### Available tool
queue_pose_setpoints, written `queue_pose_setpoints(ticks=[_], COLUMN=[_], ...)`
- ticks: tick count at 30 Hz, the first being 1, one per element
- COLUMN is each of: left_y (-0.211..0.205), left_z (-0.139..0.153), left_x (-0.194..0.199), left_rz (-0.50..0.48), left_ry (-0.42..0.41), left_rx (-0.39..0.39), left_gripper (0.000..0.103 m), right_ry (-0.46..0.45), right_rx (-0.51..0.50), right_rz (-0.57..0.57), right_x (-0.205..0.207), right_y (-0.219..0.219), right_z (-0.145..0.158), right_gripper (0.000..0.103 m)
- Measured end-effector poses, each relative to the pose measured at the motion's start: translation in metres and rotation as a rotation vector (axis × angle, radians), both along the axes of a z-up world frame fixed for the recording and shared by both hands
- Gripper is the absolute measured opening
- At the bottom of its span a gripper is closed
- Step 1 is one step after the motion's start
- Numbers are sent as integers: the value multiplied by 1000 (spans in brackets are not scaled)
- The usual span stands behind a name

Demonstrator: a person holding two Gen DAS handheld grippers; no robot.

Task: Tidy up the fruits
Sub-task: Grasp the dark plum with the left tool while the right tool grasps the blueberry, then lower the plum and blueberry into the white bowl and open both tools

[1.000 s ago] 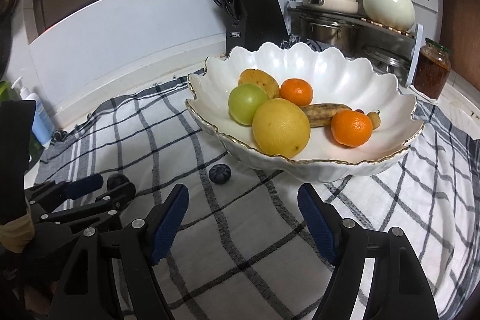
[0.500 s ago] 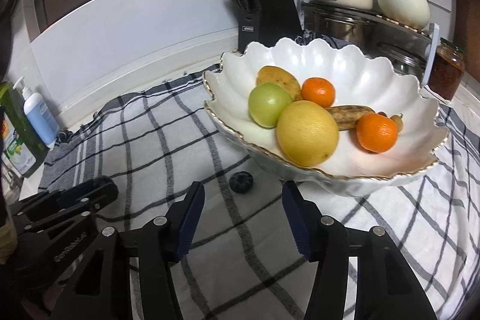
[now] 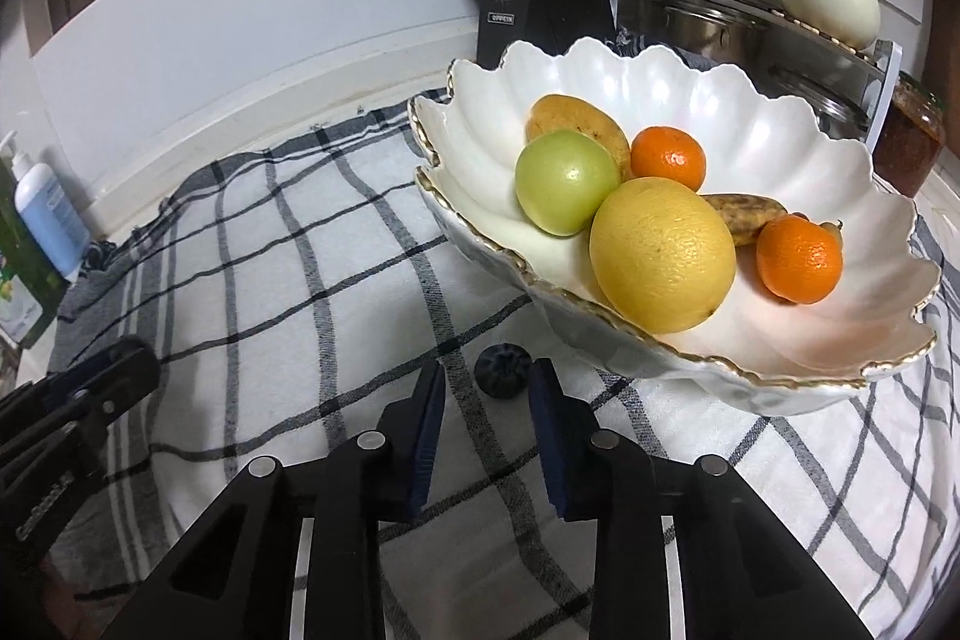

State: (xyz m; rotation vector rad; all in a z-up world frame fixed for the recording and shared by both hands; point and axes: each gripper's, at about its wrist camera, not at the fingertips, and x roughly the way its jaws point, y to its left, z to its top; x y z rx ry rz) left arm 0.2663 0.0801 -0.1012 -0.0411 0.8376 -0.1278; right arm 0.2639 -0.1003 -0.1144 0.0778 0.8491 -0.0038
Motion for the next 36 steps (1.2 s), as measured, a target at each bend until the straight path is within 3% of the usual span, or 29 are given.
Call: queue_pose_setpoints(ticks=[5,18,26,36], left_y=[0,0,-4,-29], left_z=[-1,-2,12,38], left_x=[0,-1,-10,-23], left_rz=[-11,-6,-3,-41], left_ry=[7,9,-12,-45], left_rx=[-5,-2,2,4], left_gripper=[29,29,29,29], right_ry=[12,-3,-76,-141], right_rx=[-12,-13,7,42], right_rz=[-7,49,116,116], right_x=[4,-2,-26,-45], right_y=[-1,4,10,-7], right_z=[-3,4,34,66], right_gripper=[23,22,22,22])
